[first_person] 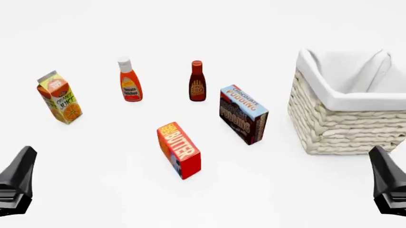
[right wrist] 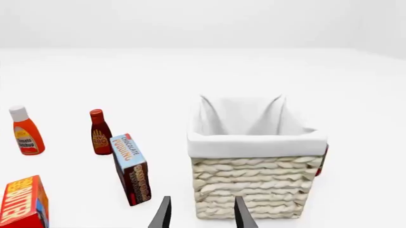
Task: Pick the butter and place it in the basket.
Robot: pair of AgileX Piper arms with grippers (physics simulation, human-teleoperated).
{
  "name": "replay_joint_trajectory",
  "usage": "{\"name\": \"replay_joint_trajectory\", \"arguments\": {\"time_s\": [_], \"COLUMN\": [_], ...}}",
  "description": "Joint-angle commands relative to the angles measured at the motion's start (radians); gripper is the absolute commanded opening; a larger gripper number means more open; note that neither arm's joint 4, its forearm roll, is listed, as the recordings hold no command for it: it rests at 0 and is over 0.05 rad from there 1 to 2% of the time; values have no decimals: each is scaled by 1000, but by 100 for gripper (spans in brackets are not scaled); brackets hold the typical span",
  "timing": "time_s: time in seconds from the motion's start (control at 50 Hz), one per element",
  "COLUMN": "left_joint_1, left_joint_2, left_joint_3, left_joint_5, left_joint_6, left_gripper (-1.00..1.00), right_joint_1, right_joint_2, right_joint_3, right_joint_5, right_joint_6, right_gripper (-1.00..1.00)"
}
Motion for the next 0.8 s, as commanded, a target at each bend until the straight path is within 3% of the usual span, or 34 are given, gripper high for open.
{"name": "replay_joint_trajectory", "arguments": {"time_s": [0.02,0.24,0.26,0.28,0.34,0.36,0.38,0.4,0.42,0.5,0.8], "left_joint_1": [0,0,0,0,0,0,0,0,0,0,0], "left_joint_2": [0,0,0,0,0,0,0,0,0,0,0], "left_joint_3": [0,0,0,0,0,0,0,0,0,0,0], "left_joint_5": [0,0,0,0,0,0,0,0,0,0,0], "left_joint_6": [0,0,0,0,0,0,0,0,0,0,0], "left_gripper": [100,100,100,100,100,100,100,100,100,100,100], "right_joint_1": [10,18,-151,-214,-208,-41,-41,-2,-56,-46,2], "right_joint_2": [8,19,-3,-3,-3,-3,-3,-3,-3,-3,-1], "right_joint_3": [-3,-2,-85,-117,-131,-142,-142,-210,-203,-171,-236], "right_joint_5": [-2,-6,79,106,122,61,61,111,230,214,330], "right_joint_6": [3,3,98,133,127,146,145,147,2,-9,-45], "right_gripper": [100,100,100,100,100,100,100,100,100,100,100]}}
